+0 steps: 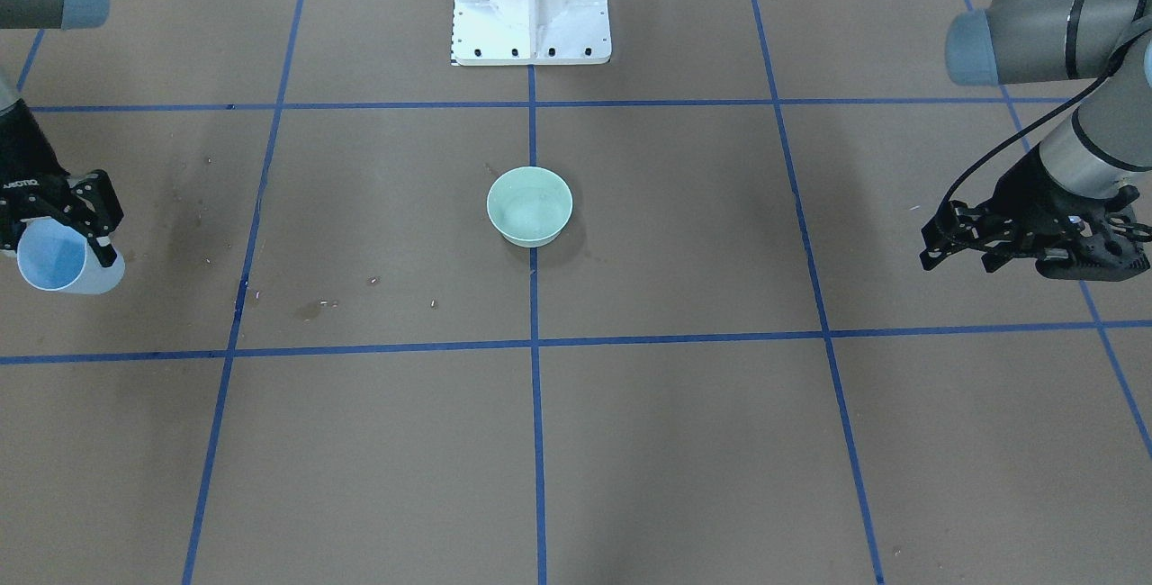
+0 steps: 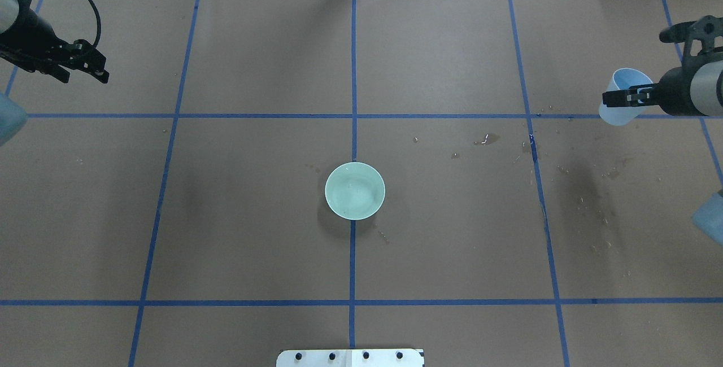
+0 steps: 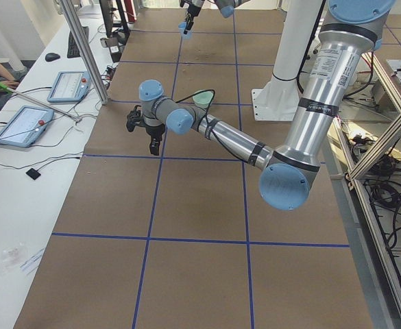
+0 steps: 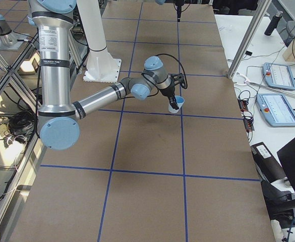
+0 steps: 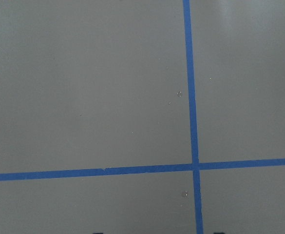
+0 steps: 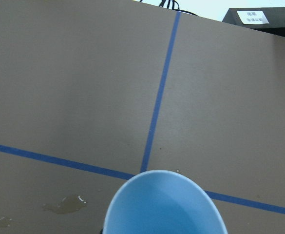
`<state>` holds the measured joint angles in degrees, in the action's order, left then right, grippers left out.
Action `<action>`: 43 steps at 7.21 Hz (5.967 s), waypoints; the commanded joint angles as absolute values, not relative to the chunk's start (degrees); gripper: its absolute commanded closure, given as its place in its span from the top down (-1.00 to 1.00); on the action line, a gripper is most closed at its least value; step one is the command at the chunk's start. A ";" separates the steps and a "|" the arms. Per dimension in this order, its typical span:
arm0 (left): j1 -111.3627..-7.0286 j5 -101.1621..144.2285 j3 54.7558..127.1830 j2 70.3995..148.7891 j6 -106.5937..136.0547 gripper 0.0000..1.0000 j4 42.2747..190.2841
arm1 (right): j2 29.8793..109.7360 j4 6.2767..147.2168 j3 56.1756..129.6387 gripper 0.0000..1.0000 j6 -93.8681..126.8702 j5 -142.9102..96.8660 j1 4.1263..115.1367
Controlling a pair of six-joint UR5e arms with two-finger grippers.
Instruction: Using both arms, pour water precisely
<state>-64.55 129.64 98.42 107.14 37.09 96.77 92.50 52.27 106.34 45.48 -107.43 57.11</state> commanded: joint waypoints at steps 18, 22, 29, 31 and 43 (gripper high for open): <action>-64.60 129.55 98.44 107.31 37.09 0.71 96.77 | 102.81 11.95 88.91 0.99 44.65 -104.85 52.29; -64.69 129.64 99.57 107.23 37.09 0.71 95.46 | 107.38 12.04 93.58 0.99 44.56 -105.81 54.48; -39.96 120.79 101.25 121.44 66.76 0.73 94.13 | 102.23 38.24 97.72 0.98 23.61 -125.39 76.09; -32.20 116.55 100.12 125.31 71.70 0.73 94.22 | 98.46 57.90 102.02 0.98 10.88 -127.25 79.70; -28.92 115.84 86.49 133.24 71.98 0.11 95.88 | 92.11 79.19 101.16 0.98 4.66 -133.95 83.23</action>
<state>-28.96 115.84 87.01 133.27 71.98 95.33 92.06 79.24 101.19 4.66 -133.94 83.23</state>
